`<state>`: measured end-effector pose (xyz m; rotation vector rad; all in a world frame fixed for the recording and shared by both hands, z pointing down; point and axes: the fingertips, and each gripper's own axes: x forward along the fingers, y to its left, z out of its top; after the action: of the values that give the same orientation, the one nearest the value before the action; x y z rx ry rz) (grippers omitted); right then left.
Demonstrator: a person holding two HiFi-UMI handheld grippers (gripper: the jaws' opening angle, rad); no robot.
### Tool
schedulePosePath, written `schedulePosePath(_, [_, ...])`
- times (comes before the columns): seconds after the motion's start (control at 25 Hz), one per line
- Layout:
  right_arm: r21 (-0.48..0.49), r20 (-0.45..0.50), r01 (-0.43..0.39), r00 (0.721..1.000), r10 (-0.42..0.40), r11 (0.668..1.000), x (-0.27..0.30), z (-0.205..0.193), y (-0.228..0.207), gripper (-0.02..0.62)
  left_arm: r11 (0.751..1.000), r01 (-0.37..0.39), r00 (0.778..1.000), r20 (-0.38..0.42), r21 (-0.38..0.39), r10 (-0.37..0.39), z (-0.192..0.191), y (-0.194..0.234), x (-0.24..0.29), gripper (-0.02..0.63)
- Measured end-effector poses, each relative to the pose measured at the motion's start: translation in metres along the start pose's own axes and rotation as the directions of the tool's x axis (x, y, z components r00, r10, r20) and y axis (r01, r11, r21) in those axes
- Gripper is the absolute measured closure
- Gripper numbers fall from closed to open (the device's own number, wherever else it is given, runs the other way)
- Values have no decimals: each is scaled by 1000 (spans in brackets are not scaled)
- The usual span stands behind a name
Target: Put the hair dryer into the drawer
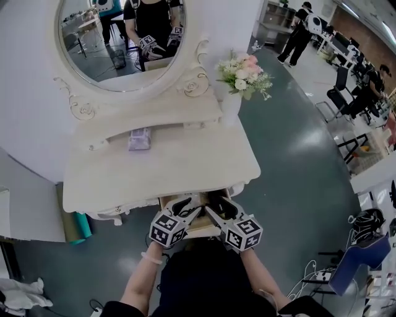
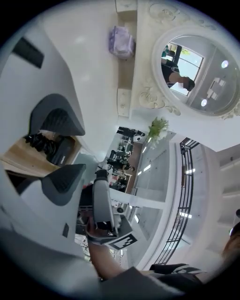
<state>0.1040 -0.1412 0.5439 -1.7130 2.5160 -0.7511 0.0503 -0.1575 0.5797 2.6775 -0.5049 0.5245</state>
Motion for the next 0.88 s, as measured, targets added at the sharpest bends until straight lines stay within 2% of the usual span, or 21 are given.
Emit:
schedulePosePath(0.08, [-10, 44, -40, 998, 40, 999, -4, 10, 12, 339, 1000, -20, 998, 65, -6, 21, 19, -4, -10, 397])
schedulePosePath(0.2, [0, 109, -102, 989, 101, 995, -9, 27, 27, 365, 998, -70, 984, 164, -7, 70, 45, -7, -28, 456])
schedulePosePath(0.32, [1, 172, -110, 979, 108, 994, -13, 44, 36, 440, 994, -108, 969, 224, -7, 107, 60, -9, -42, 477])
schedulePosePath(0.36, [-3, 193, -102, 976, 101, 995, -15, 48, 38, 456, 992, -123, 964, 236, -5, 121, 62, -9, -46, 511])
schedulePosePath(0.56, [50, 281, -82, 958, 65, 995, -26, 59, 43, 513, 989, -135, 946, 289, -53, 145, 68, -18, -57, 584])
schedulePosePath(0.72, [89, 295, -58, 955, 30, 994, -33, 50, 48, 580, 986, -167, 931, 324, -30, 168, 70, -28, -66, 591])
schedulePosePath(0.88, [35, 297, -57, 954, 44, 998, -37, 46, 62, 581, 986, -168, 933, 323, 4, 158, 63, -43, -72, 592])
